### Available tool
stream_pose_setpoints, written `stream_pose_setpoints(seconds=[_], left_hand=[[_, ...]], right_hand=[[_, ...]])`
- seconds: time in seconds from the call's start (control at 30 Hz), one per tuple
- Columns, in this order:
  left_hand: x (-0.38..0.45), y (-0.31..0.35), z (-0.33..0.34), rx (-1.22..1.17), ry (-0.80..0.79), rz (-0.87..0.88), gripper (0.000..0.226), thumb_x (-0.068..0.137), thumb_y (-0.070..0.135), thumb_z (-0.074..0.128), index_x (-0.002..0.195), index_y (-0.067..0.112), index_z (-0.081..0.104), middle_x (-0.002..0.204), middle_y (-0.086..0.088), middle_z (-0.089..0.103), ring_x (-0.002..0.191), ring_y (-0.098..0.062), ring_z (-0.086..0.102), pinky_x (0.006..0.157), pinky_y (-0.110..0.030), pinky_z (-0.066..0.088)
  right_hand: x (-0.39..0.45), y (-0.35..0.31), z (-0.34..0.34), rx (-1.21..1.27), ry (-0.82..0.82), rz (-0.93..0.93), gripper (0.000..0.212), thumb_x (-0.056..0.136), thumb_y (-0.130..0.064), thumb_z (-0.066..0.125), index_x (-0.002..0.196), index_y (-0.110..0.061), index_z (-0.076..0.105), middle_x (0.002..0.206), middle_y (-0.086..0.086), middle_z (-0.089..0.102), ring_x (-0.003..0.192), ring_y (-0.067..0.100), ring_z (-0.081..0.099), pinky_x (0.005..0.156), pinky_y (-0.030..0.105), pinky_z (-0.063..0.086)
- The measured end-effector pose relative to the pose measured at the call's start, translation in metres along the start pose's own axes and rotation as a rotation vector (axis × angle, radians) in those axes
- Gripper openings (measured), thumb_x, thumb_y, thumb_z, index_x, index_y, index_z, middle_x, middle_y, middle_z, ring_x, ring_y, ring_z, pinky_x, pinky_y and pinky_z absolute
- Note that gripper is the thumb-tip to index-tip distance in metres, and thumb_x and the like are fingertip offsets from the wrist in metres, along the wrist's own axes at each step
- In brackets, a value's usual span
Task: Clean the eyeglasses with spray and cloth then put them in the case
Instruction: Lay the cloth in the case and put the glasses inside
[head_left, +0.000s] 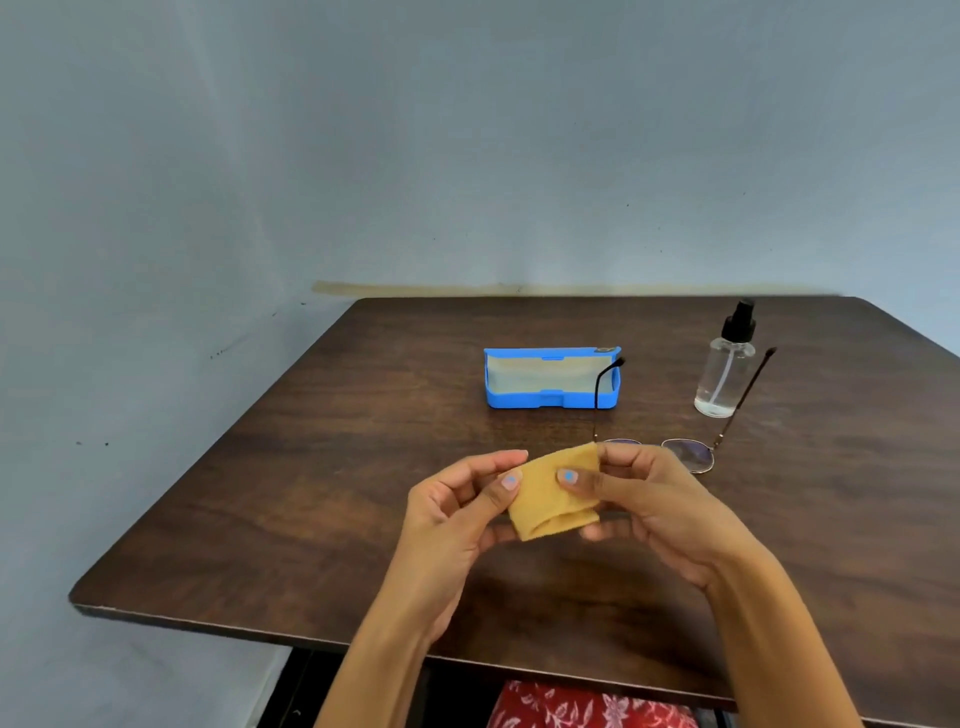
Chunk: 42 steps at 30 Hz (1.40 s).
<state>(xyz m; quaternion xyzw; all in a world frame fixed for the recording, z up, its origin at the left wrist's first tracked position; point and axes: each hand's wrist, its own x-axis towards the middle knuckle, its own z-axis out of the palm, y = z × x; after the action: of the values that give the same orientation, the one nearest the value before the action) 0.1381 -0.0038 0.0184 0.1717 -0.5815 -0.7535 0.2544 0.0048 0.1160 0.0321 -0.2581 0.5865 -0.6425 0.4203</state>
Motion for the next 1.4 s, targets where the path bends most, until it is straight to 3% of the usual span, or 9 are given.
stream_pose_setpoints(seconds=[0.17,0.3,0.43,0.6,0.77,0.93,1.13,1.23,1.4], left_hand=[[0.002,-0.003,0.008,0.100,-0.021,0.004,0.022,0.081,0.012,0.059,0.100,0.013,0.071,0.095,-0.005,0.074,0.089,-0.018,0.070,0.066,-0.025,0.056],[0.006,-0.005,0.013,0.139,0.000,0.014,0.020,0.085,0.006,0.058,0.097,0.013,0.071,0.090,-0.004,0.075,0.085,-0.017,0.070,0.063,-0.025,0.056],[0.009,-0.008,0.010,0.132,0.028,0.024,0.019,0.082,0.008,0.060,0.096,0.013,0.072,0.086,-0.004,0.075,0.079,-0.018,0.071,0.060,-0.025,0.057],[0.010,-0.013,-0.005,0.194,0.030,0.056,0.019,0.074,0.026,0.068,0.086,0.013,0.074,0.081,-0.011,0.071,0.068,-0.013,0.066,0.059,-0.019,0.052],[0.015,-0.010,-0.018,0.265,-0.099,0.092,0.030,0.064,0.045,0.074,0.076,0.017,0.072,0.103,0.006,0.067,0.099,-0.009,0.062,0.086,-0.026,0.048],[0.016,-0.001,-0.026,0.045,-0.172,-0.028,0.033,0.057,0.026,0.080,0.080,0.005,0.068,0.078,-0.020,0.072,0.074,-0.025,0.070,0.068,-0.025,0.054],[0.039,0.046,-0.036,-0.012,-0.065,0.055,0.043,0.045,0.030,0.089,0.076,0.008,0.072,0.063,-0.010,0.065,0.053,-0.017,0.064,0.049,-0.024,0.053],[0.058,0.080,-0.021,-0.027,-0.016,0.133,0.023,0.062,0.015,0.080,0.080,0.005,0.070,0.061,-0.005,0.066,0.051,-0.012,0.062,0.047,-0.019,0.052],[0.081,0.115,-0.003,-0.050,-0.002,0.208,0.011,0.063,0.014,0.069,0.073,0.009,0.070,0.058,-0.002,0.067,0.050,-0.010,0.063,0.048,-0.017,0.050]], right_hand=[[-0.006,-0.006,-0.002,-0.310,0.141,-0.190,0.017,0.084,-0.013,0.065,0.097,-0.021,0.074,0.093,0.002,0.073,0.085,0.016,0.069,0.067,0.028,0.058],[-0.008,-0.008,-0.002,-0.751,0.331,-0.400,0.028,0.084,-0.015,0.067,0.100,-0.038,0.070,0.118,-0.018,0.058,0.107,-0.003,0.055,0.083,0.005,0.043],[-0.007,-0.012,0.005,-0.928,0.384,-0.481,0.032,0.085,-0.011,0.065,0.103,-0.037,0.070,0.109,-0.020,0.058,0.093,-0.008,0.055,0.079,0.001,0.039],[-0.005,-0.024,0.027,-0.926,0.316,-0.440,0.027,0.086,-0.008,0.062,0.096,-0.030,0.074,0.085,-0.022,0.067,0.082,-0.004,0.061,0.069,0.018,0.053],[-0.002,-0.043,0.036,-0.860,0.177,-0.409,0.017,0.084,-0.015,0.067,0.090,-0.030,0.074,0.075,-0.019,0.069,0.072,-0.003,0.062,0.065,0.014,0.051],[0.001,-0.059,0.039,-0.778,0.159,-0.448,0.012,0.081,-0.014,0.071,0.085,-0.024,0.074,0.072,-0.007,0.071,0.050,0.003,0.061,0.056,0.012,0.047],[0.003,-0.095,0.030,-0.672,0.256,-0.542,0.009,0.076,-0.012,0.074,0.081,-0.020,0.074,0.063,-0.003,0.069,0.048,0.007,0.062,0.047,0.010,0.043],[0.009,-0.120,0.021,-0.559,0.323,-0.600,0.008,0.073,-0.015,0.076,0.080,-0.014,0.073,0.064,0.006,0.070,0.051,0.012,0.065,0.050,0.017,0.050],[0.017,-0.149,0.006,-0.501,0.320,-0.602,0.009,0.077,-0.006,0.073,0.085,-0.010,0.072,0.069,0.009,0.071,0.059,0.012,0.065,0.062,0.021,0.057]])
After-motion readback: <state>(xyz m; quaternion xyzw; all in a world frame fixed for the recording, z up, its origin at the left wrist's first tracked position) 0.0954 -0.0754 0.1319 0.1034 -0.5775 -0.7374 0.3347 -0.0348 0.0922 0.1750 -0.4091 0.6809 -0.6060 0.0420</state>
